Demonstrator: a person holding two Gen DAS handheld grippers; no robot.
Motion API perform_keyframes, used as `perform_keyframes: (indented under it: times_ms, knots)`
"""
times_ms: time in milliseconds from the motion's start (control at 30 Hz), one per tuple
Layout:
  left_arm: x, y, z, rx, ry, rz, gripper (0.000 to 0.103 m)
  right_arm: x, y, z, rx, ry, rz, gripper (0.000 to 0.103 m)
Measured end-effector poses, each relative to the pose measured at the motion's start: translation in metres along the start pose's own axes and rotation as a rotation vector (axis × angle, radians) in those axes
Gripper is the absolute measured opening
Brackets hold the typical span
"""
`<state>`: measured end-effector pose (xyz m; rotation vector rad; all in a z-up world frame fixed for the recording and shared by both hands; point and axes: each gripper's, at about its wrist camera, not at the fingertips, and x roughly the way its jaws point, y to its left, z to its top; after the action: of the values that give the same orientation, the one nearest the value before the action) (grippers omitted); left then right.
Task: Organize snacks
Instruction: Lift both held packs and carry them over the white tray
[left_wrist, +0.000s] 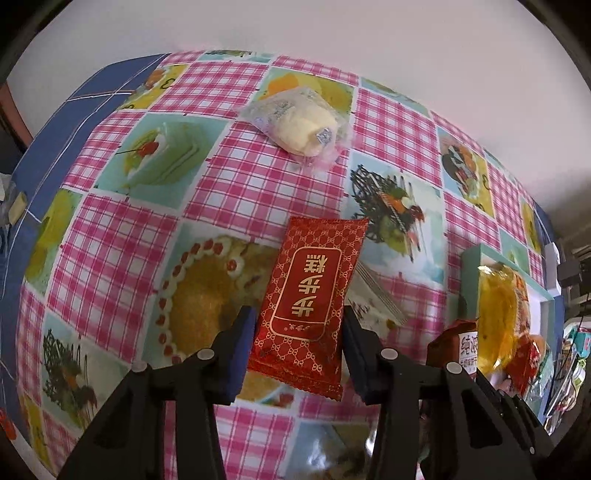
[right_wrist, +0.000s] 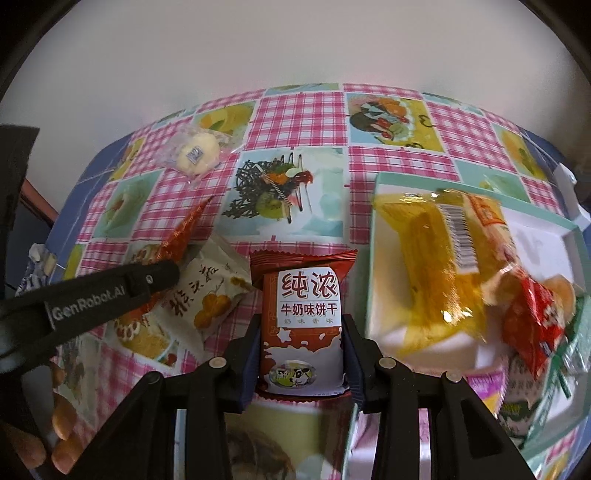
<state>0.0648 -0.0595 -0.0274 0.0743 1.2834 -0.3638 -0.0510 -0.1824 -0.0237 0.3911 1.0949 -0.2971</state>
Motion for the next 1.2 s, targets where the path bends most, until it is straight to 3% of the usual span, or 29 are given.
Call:
perform_keyframes:
  times_ms: [433, 1200]
  knots:
    - [-0.052, -0.017, -0.015, 0.023, -0.093, -0.058, 0.042, -0.037, -0.015, -0.017, 0.065, -0.035, -0.002, 0.042]
    - [-0.087, -0.047, -0.017, 0.068, -0.184, -0.110, 0.041, -0.069, -0.038, -0.008, 0.130, -0.099, -0.015, 0.042]
